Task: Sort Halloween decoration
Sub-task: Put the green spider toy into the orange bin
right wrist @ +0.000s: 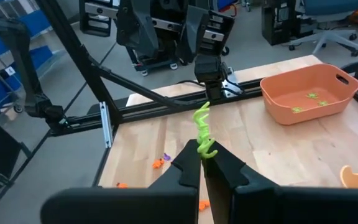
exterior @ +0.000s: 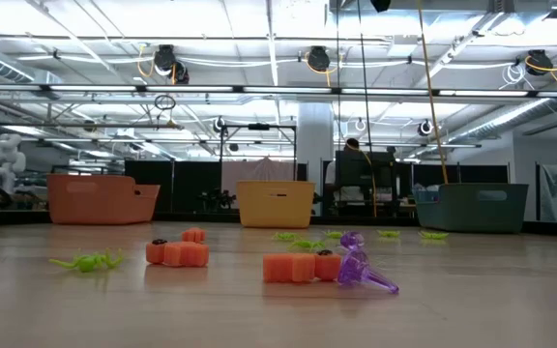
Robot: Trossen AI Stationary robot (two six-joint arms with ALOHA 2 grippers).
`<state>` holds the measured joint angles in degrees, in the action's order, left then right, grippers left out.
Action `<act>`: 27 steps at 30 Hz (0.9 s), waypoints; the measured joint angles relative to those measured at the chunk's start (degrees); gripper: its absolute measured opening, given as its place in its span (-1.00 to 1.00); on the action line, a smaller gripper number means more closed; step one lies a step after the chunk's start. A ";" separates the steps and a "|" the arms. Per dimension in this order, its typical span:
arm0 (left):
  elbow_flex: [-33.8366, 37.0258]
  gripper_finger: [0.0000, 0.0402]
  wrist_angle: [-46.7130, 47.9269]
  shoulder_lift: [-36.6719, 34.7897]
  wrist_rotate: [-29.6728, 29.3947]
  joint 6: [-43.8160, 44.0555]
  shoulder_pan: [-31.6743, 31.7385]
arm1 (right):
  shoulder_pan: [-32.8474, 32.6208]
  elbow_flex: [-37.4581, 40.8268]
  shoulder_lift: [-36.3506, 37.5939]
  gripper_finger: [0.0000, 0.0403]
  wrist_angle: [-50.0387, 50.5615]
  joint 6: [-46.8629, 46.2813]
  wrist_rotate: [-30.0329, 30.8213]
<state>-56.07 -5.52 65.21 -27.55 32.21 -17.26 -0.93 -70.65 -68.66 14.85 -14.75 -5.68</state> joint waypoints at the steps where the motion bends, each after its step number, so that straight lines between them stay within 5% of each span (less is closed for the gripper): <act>1: 0.00 -0.22 0.00 0.00 -0.07 0.00 0.00 | 0.00 0.00 0.00 -1.00 0.00 0.69 0.03; 27: 0.00 -0.22 -0.02 0.04 -0.17 0.39 0.00 | 0.15 0.00 0.00 -1.00 0.01 39.16 0.05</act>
<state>-56.07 -5.54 65.25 -27.73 32.59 -17.26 -0.78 -70.65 -68.66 14.87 24.42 -5.63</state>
